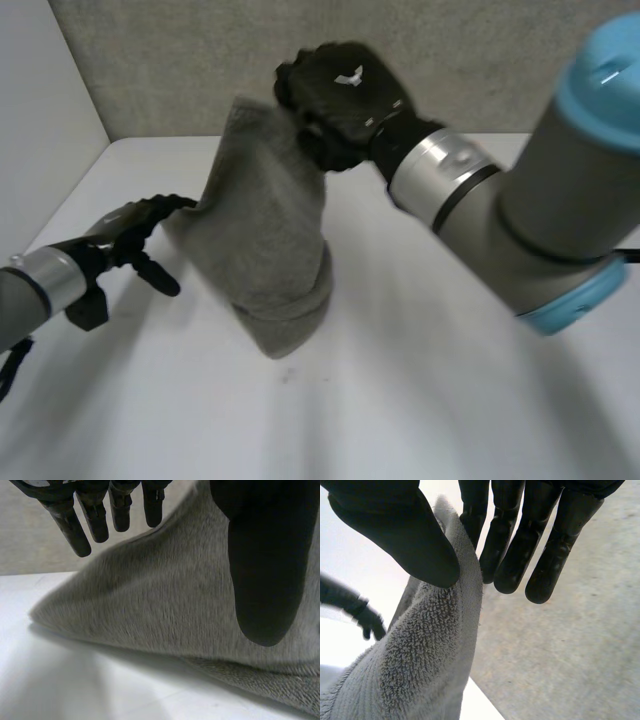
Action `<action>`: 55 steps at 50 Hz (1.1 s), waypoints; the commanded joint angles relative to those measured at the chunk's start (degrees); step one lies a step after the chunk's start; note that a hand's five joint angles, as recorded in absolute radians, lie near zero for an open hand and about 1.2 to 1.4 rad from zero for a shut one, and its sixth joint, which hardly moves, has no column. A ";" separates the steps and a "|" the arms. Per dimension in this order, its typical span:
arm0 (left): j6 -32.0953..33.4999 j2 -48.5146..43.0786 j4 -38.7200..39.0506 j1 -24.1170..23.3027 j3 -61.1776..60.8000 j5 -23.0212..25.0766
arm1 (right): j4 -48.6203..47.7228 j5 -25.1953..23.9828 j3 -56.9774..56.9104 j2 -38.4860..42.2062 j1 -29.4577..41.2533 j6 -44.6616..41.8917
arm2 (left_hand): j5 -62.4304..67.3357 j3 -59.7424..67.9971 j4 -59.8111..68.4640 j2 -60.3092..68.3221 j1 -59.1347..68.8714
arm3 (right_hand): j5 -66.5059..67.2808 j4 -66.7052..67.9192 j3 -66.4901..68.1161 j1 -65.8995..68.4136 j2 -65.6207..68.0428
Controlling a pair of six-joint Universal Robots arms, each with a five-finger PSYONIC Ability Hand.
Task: Fold the towel.
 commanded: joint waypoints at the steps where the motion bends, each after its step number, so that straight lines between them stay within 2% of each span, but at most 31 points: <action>1: -0.01 -6.17 4.31 -7.88 5.30 -1.01 | 4.78 -0.41 1.88 -6.87 -2.35 1.14 | 1.44 2.16 2.16 2.14 2.26 | 14.35 11.69 12.15 24.71 12.76; 3: -0.10 -8.03 4.93 -9.12 7.34 -1.63 | 5.04 -0.24 2.86 -9.00 -2.53 1.05 | 3.12 3.85 3.84 3.83 3.94 | 14.35 11.69 12.15 24.71 12.76; 5: -0.10 -11.79 4.94 -11.75 11.45 -3.64 | 5.22 -0.06 4.78 -12.59 -4.54 1.14 | 16.66 17.39 17.38 17.37 17.48 | 14.35 11.69 12.15 24.71 12.76; 6: -0.10 -11.81 4.93 -11.76 11.47 -3.65 | 5.22 -0.06 4.79 -12.60 -4.55 1.14 | 16.75 17.47 17.47 17.45 17.57 | 14.35 11.69 12.15 24.71 12.76; 7: -0.10 -13.55 5.20 -13.50 13.30 -5.22 | 5.48 -0.32 5.84 -14.08 -6.29 1.23 | 24.41 25.13 25.13 25.12 25.23 | 14.35 11.69 12.15 24.71 12.76; 9: -0.02 -15.04 5.37 -15.08 15.14 -6.89 | 5.92 -0.50 7.25 -15.68 -8.07 1.23 | 27.32 28.04 28.04 28.02 28.14 | 14.35 11.69 12.15 24.71 12.76; 13: -0.02 -19.00 5.64 -18.34 20.33 -10.76 | 6.89 -1.46 11.11 -20.85 -10.09 1.58 | 26.01 26.73 26.73 26.71 26.83 | 14.35 11.69 12.15 24.71 12.76; 19: 0.07 -21.74 5.64 -20.28 24.83 -11.91 | 7.07 -3.40 14.01 -26.04 -10.53 1.76 | 22.30 23.02 23.02 23.01 23.12 | 14.35 11.69 12.15 24.71 12.76; 21: 0.16 -23.66 5.55 -21.42 28.85 -12.79 | 7.07 -3.92 14.54 -27.44 -10.70 1.76 | 17.28 18.00 18.00 17.98 18.10 | 14.35 11.69 12.15 24.71 12.76; 32: 3.75 -30.78 5.20 -21.60 37.92 -13.50 | 7.15 -7.27 17.09 -31.94 -13.77 1.93 | 16.41 17.14 17.13 17.12 17.24 | 14.35 11.69 12.15 24.71 12.76; 41: 8.51 -33.60 5.55 -21.60 39.60 -14.64 | 6.98 -7.36 17.62 -31.94 -14.83 1.93 | 20.11 20.84 20.83 20.82 20.93 | 14.35 11.69 12.15 24.71 12.76; 42: 8.60 -33.95 5.46 -21.60 40.03 -15.86 | 6.89 -7.44 17.62 -31.94 -15.01 1.93 | 28.27 29.00 28.99 28.98 29.09 | 14.35 11.69 12.15 24.71 12.76; 43: 8.60 -34.39 5.55 -21.60 40.30 -17.00 | 6.80 -7.36 17.62 -31.85 -15.18 1.93 | 44.84 45.57 45.56 45.55 45.66 | 14.35 11.69 12.15 24.71 12.76; 44: 8.60 -34.39 5.55 -21.60 40.30 -17.01 | 6.80 -7.36 17.62 -31.85 -15.19 1.93 | 45.01 45.73 45.73 45.71 45.83 | 14.35 11.69 12.15 24.71 12.76; 45: 8.86 -34.65 5.55 -21.69 40.39 -17.79 | 6.63 -7.01 17.54 -31.76 -15.27 1.93 | 65.66 66.38 66.38 66.36 66.48 | 14.35 11.69 12.15 24.71 12.76; 49: 9.12 -34.83 6.60 -21.78 41.09 -19.56 | 6.36 -6.83 17.10 -31.32 -16.24 1.84 | 68.54 69.26 69.26 69.24 69.36 | 14.35 11.69 12.15 24.71 12.76; 51: 9.12 -34.31 11.67 -21.87 44.15 -22.88 | 5.75 -7.27 16.22 -30.19 -18.08 1.84 | 68.54 69.26 69.26 69.24 69.36 | 14.35 11.69 12.15 24.71 12.76; 52: 9.12 -34.31 11.70 -21.87 44.17 -22.90 | 5.75 -7.27 16.22 -30.18 -18.09 1.84 | 68.54 69.26 69.26 69.24 69.36 | 14.35 11.69 12.15 24.71 12.76; 53: 9.21 -33.70 14.49 -21.87 45.99 -25.07 | 4.70 -7.10 14.91 -28.27 -19.48 1.84 | 68.54 69.26 69.26 69.24 69.36 | 14.35 11.69 12.15 24.71 12.76; 54: 9.21 -33.69 14.51 -21.87 46.01 -25.10 | 2.87 -7.01 12.90 -25.11 -20.36 1.93 | 68.54 69.26 69.26 69.24 69.36 | 14.35 11.69 12.15 24.71 12.76; 55: 9.21 -32.82 16.86 -21.78 48.54 -27.36 | 2.85 -7.01 12.88 -25.08 -20.37 1.93 | 68.54 69.26 69.26 69.24 69.36 | 14.35 11.69 12.15 24.71 12.76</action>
